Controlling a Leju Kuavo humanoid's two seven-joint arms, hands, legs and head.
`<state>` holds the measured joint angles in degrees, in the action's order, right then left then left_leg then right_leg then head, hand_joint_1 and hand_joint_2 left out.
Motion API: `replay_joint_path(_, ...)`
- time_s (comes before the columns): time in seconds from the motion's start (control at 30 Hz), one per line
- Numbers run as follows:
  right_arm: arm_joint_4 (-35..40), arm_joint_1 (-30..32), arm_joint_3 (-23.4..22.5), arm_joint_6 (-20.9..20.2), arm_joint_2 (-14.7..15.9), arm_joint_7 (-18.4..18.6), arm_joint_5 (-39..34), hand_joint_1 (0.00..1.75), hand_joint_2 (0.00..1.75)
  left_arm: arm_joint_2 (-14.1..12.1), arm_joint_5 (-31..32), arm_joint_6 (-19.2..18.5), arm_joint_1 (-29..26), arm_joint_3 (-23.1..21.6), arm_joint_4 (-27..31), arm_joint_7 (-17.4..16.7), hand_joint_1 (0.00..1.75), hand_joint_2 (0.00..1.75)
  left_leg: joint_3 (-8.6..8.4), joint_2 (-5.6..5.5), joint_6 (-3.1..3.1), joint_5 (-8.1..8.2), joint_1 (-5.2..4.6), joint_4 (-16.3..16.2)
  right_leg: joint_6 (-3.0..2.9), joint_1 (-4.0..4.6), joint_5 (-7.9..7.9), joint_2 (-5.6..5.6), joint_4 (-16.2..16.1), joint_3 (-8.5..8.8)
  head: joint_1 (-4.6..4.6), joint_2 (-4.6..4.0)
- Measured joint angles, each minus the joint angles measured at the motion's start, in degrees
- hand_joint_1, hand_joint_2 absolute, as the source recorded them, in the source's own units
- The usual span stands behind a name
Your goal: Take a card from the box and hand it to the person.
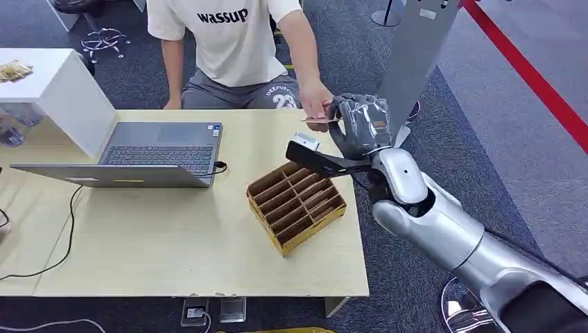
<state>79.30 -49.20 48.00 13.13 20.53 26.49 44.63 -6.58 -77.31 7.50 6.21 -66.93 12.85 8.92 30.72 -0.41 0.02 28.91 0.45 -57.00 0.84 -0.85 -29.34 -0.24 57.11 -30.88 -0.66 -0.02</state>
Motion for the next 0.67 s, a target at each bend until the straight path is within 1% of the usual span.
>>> replay_joint_path(0.13, -0.04, 0.68, -0.13, 1.23, -0.18, -2.36, 0.15, 1.29, 1.75, 0.00, -0.39, -1.36, 0.09, 0.00, 0.00, 0.00, 0.00, 0.00, 0.02, -0.02, 0.00, 0.00, 0.00, 0.00, 0.00, 0.00, 0.00, -0.02, 0.00, 0.00, -0.02, 0.00)
replay_joint_path(0.17, -0.15, 0.91, -0.24, 1.60, -0.22, -2.91, 0.09, 0.05, 1.75, 0.00, -0.61, -1.81, 0.09, 0.00, 0.00, 0.00, 0.00, 0.00, 0.03, -0.02, 0.00, 0.00, 0.00, 0.00, 0.00, 0.00, 0.00, -0.02, 0.00, 0.00, -0.04, 0.00)
replay_joint_path(0.2, -0.28, 1.13, -0.31, 1.82, -0.24, -3.35, 0.02, 0.00, 1.75, 0.00, -0.70, -2.28, 0.10, 0.00, 0.00, 0.02, 0.00, 0.00, 0.03, -0.02, 0.00, 0.00, 0.00, 0.00, 0.00, 0.00, 0.00, -0.02, 0.00, 0.00, -0.04, 0.00)
replay_joint_path(0.23, -0.42, 1.34, -0.33, 1.93, -0.29, -3.63, -0.20, 0.00, 1.75, 0.00, -0.70, -2.65, 0.09, 0.00, 0.00, 0.13, 0.00, 0.00, 0.03, -0.02, 0.00, 0.00, 0.00, 0.00, 0.00, 0.00, 0.00, -0.02, -0.01, 0.00, -0.04, 0.00)
replay_joint_path(0.27, -0.55, 1.55, -0.37, 2.12, -0.29, -4.07, -0.72, 0.00, 1.75, 0.00, -0.70, -2.89, 0.08, 0.00, 0.00, 0.13, 0.00, 1.75, 0.03, -0.02, 0.00, 0.00, 0.00, 0.00, 0.00, 0.00, 0.00, -0.02, -0.01, 0.00, -0.06, 0.00)
replay_joint_path(0.3, -0.68, 1.81, -0.46, 2.50, -0.29, -4.62, -1.53, 0.00, 1.75, 0.00, -0.66, -3.26, 0.08, 0.00, 0.00, 0.13, 0.00, 0.00, 0.03, -0.02, 0.00, 0.00, 0.00, 0.00, 0.00, 0.00, 0.00, -0.02, -0.01, 0.00, -0.04, 0.02)
replay_joint_path(0.37, -0.90, 2.55, -0.92, 3.65, -0.31, -6.68, -4.90, 0.00, 1.75, 0.00, -0.61, -3.30, 0.09, 0.00, 0.00, 0.11, 0.00, 0.00, 0.02, -0.02, 0.00, 0.00, 0.00, 0.00, 0.00, 0.00, 0.00, -0.02, -0.01, 0.00, -0.04, 0.00)
replay_joint_path(0.47, -1.14, 4.46, -2.45, 6.15, -0.48, -11.22, -13.98, 0.00, 1.75, 0.00, -0.59, -2.93, 0.09, 0.00, 0.00, 0.20, 0.00, 0.00, 0.02, -0.02, 0.00, 0.00, 0.00, 0.00, 0.00, 0.00, 0.00, -0.02, -0.01, 0.00, -0.02, 0.00)
replay_joint_path(0.53, -1.16, 6.10, -3.76, 7.17, -0.55, -16.65, -24.22, 0.00, 1.75, 0.00, -0.61, -2.69, 0.09, 0.00, 0.00, 0.20, 0.00, 0.00, 0.00, -0.01, 0.00, 0.00, 0.00, 0.00, 0.00, 0.00, 0.00, -0.02, -0.02, 0.00, 0.02, 0.00)
replay_joint_path(0.6, -0.90, 8.57, -5.92, 7.33, -0.61, -22.81, -37.66, 0.00, 1.75, 0.00, -0.77, -2.45, 0.04, 0.00, 0.00, 0.20, 0.00, 0.00, 0.00, -0.02, 0.00, 0.00, 0.00, 0.00, 0.00, 0.00, 0.00, -0.03, -0.01, 0.00, 0.00, 0.02)
replay_joint_path(0.67, -0.37, 11.23, -7.92, 7.15, -0.61, -27.29, -47.82, 0.00, 1.75, 0.00, -1.12, -2.01, -0.02, 0.00, 0.00, 0.20, 0.00, 0.00, 0.01, -0.02, 0.00, 0.00, 0.00, 0.00, 0.00, 0.00, 0.00, -0.03, -0.01, 0.00, 0.00, 0.00)
